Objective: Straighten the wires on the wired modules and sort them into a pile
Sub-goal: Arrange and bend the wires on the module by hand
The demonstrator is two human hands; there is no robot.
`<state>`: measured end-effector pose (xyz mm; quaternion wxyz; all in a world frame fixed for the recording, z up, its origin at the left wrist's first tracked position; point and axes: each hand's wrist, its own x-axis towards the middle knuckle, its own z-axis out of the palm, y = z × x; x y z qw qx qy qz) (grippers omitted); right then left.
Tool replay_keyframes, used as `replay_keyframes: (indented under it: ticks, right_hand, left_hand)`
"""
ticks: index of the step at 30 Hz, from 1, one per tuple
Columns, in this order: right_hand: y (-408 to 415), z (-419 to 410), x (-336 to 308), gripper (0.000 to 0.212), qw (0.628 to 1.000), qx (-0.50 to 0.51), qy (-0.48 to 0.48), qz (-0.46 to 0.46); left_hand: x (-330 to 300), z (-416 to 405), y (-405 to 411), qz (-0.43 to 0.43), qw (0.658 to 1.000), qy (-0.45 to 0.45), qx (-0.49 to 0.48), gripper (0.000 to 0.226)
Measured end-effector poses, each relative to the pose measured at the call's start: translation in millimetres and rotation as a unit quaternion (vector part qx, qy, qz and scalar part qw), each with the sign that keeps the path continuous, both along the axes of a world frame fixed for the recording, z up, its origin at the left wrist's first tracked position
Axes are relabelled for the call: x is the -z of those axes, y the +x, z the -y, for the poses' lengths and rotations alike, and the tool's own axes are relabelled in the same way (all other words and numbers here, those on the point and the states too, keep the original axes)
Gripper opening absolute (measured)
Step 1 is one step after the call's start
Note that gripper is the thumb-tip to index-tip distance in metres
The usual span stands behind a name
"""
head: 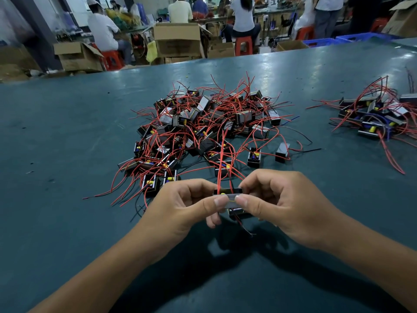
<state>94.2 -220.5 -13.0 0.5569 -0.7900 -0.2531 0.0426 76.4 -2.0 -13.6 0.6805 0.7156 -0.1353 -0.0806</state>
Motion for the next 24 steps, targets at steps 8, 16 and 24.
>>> replay_keyframes:
  ticks: [8, 16, 24]
  right_hand:
    - [2.3, 0.5, 0.4, 0.034, 1.000, 0.006, -0.002, -0.002]
    - [5.4, 5.6, 0.5, 0.032, 0.999, -0.010, -0.029, 0.017]
    - [5.6, 4.7, 2.1, 0.023, 0.999, -0.004, -0.031, 0.042]
  left_hand:
    - [-3.4, -1.9, -0.1, 0.001, 1.000, 0.013, -0.005, 0.023]
    - [-6.3, -2.1, 0.1, -0.012, 1.000, 0.008, -0.012, 0.034]
    - [-4.5, -3.5, 0.6, -0.004, 0.999, 0.035, -0.018, 0.032]
